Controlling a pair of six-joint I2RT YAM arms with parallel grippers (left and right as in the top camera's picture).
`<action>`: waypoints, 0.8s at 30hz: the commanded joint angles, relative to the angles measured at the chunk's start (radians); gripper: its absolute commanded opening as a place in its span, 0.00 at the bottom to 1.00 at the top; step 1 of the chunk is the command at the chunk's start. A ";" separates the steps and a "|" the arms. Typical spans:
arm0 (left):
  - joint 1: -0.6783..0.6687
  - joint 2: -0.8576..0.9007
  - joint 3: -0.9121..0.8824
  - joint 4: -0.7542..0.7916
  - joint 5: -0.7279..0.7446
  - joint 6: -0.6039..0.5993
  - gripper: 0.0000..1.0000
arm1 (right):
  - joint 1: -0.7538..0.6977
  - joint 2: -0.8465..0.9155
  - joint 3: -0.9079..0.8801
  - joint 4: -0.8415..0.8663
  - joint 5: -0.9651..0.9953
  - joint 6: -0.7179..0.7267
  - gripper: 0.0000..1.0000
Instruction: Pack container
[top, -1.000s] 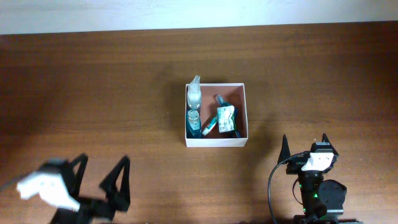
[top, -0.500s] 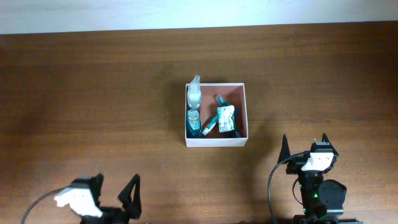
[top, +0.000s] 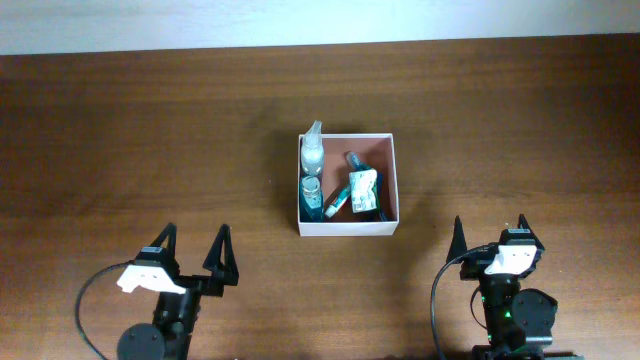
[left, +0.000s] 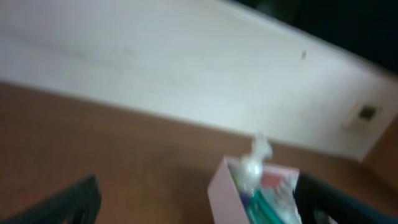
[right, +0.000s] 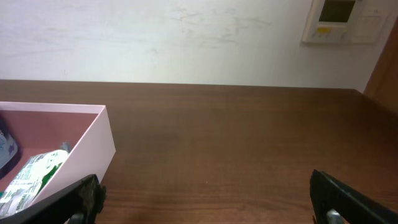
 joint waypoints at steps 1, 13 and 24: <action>0.001 -0.015 -0.107 0.121 -0.080 0.016 0.99 | 0.006 -0.010 -0.010 0.001 0.016 -0.002 0.98; 0.002 -0.017 -0.161 0.122 -0.183 0.216 0.99 | 0.006 -0.010 -0.010 0.001 0.016 -0.002 0.98; 0.002 -0.011 -0.160 0.024 -0.151 0.215 0.99 | 0.006 -0.010 -0.010 0.001 0.016 -0.002 0.98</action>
